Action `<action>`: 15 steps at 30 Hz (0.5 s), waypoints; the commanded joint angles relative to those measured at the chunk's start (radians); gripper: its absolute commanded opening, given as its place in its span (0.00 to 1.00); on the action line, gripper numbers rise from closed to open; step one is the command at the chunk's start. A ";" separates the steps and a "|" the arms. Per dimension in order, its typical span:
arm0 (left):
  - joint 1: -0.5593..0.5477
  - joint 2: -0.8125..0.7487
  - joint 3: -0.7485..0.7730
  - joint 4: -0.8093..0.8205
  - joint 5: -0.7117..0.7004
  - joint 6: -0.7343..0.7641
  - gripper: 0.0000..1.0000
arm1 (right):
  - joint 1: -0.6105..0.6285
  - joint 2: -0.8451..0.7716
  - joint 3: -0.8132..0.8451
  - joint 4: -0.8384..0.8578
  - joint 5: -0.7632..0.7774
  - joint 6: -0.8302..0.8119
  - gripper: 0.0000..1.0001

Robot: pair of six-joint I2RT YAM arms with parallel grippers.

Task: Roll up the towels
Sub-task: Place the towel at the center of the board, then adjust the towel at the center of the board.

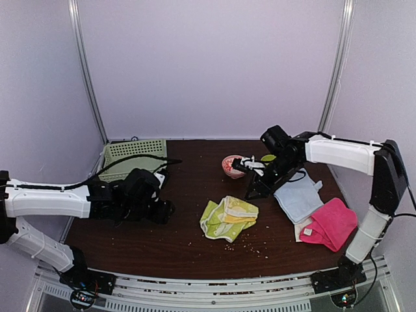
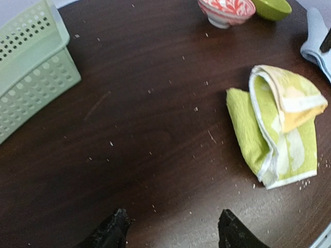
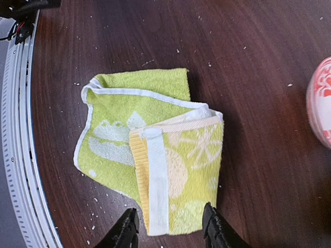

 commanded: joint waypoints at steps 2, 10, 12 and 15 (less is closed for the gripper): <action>-0.007 0.012 -0.032 -0.033 0.210 0.007 0.62 | 0.019 -0.152 -0.116 0.085 0.106 0.047 0.44; -0.011 0.045 -0.053 0.025 0.229 0.006 0.75 | 0.081 -0.169 -0.242 0.139 0.201 0.059 0.41; -0.012 0.065 -0.061 0.060 0.244 0.003 0.74 | 0.085 -0.167 -0.243 0.135 0.200 0.052 0.41; -0.013 0.081 -0.082 0.162 0.303 0.009 0.69 | 0.088 -0.169 -0.260 0.145 0.183 0.028 0.43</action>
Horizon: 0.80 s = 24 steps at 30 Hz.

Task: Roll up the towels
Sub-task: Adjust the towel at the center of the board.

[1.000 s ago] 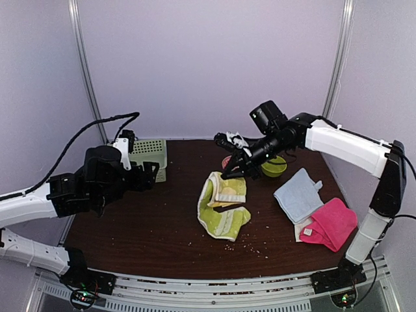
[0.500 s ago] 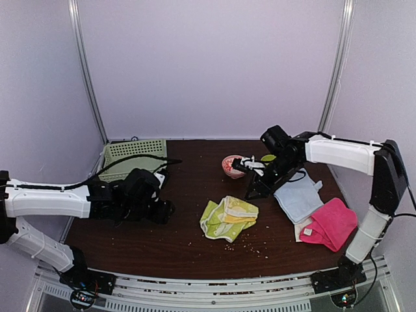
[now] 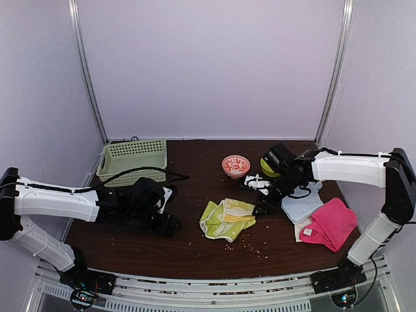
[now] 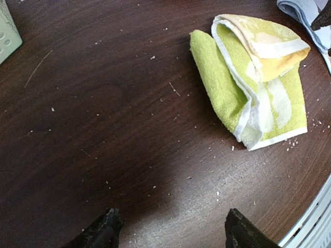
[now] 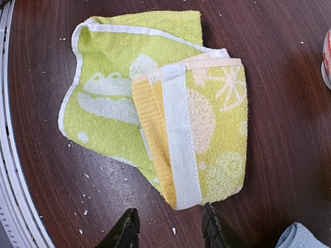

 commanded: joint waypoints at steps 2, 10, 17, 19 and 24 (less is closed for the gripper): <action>-0.006 0.036 -0.034 0.248 0.115 0.008 0.66 | 0.010 -0.002 -0.017 0.072 0.020 -0.011 0.44; -0.014 0.186 0.070 0.450 0.275 0.037 0.64 | 0.073 0.166 0.123 0.105 0.017 0.001 0.46; -0.014 0.330 0.142 0.458 0.243 0.034 0.60 | 0.080 0.303 0.179 0.143 0.067 0.036 0.47; -0.014 0.352 0.142 0.478 0.232 0.029 0.54 | 0.081 0.309 0.162 0.166 0.096 0.050 0.44; -0.014 0.400 0.152 0.486 0.206 0.025 0.37 | 0.078 0.298 0.138 0.192 0.137 0.074 0.19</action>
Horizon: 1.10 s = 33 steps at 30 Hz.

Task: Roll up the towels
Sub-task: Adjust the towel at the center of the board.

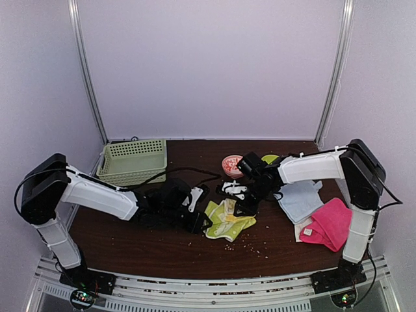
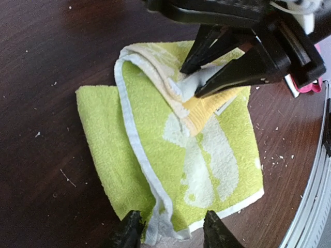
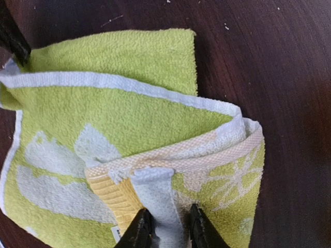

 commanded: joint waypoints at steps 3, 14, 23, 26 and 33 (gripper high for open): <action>-0.002 0.031 0.038 0.043 -0.046 0.016 0.28 | -0.002 -0.045 -0.013 0.046 0.059 0.036 0.07; 0.043 -0.157 0.047 -0.095 -0.210 0.073 0.00 | -0.047 -0.125 0.183 -0.108 -0.067 0.053 0.00; 0.111 -0.592 0.252 -0.471 -0.445 0.229 0.00 | -0.210 -0.274 0.412 -0.105 -0.258 0.175 0.00; 0.111 -0.666 0.247 -0.551 -0.377 0.242 0.00 | -0.238 -0.401 0.180 -0.010 -0.302 0.149 0.02; 0.108 -0.725 -0.015 -0.588 0.097 0.154 0.00 | -0.238 -0.442 -0.137 -0.170 -0.292 -0.102 0.28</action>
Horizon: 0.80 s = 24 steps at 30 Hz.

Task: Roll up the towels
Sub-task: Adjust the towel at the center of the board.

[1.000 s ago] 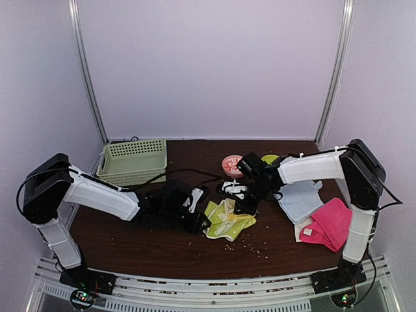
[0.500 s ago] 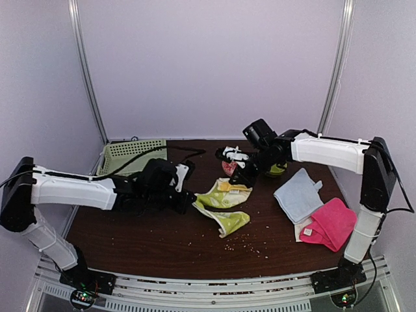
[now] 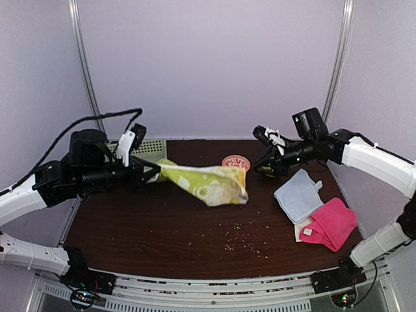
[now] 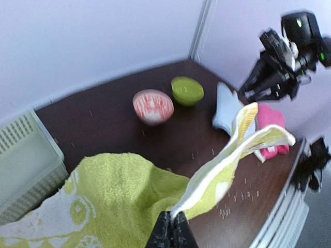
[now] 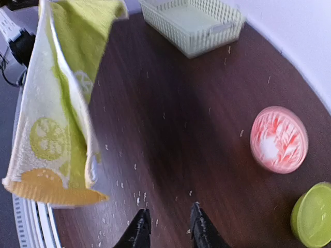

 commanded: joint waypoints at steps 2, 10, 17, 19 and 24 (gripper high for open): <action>0.004 0.003 -0.156 -0.104 0.350 -0.040 0.00 | -0.038 0.086 -0.149 -0.151 0.083 -0.158 0.33; 0.018 -0.017 -0.136 -0.145 0.067 -0.078 0.44 | -0.109 0.323 -0.068 -0.023 0.291 -0.029 0.30; 0.066 0.155 -0.127 -0.263 -0.083 -0.158 0.49 | -0.177 0.468 -0.074 0.035 0.451 0.087 0.24; 0.065 0.179 -0.138 -0.273 -0.080 -0.159 0.49 | -0.229 0.450 -0.099 0.050 0.488 0.105 0.23; 0.069 0.213 -0.158 -0.312 -0.156 -0.206 0.53 | -0.308 0.352 -0.151 0.054 0.513 0.087 0.22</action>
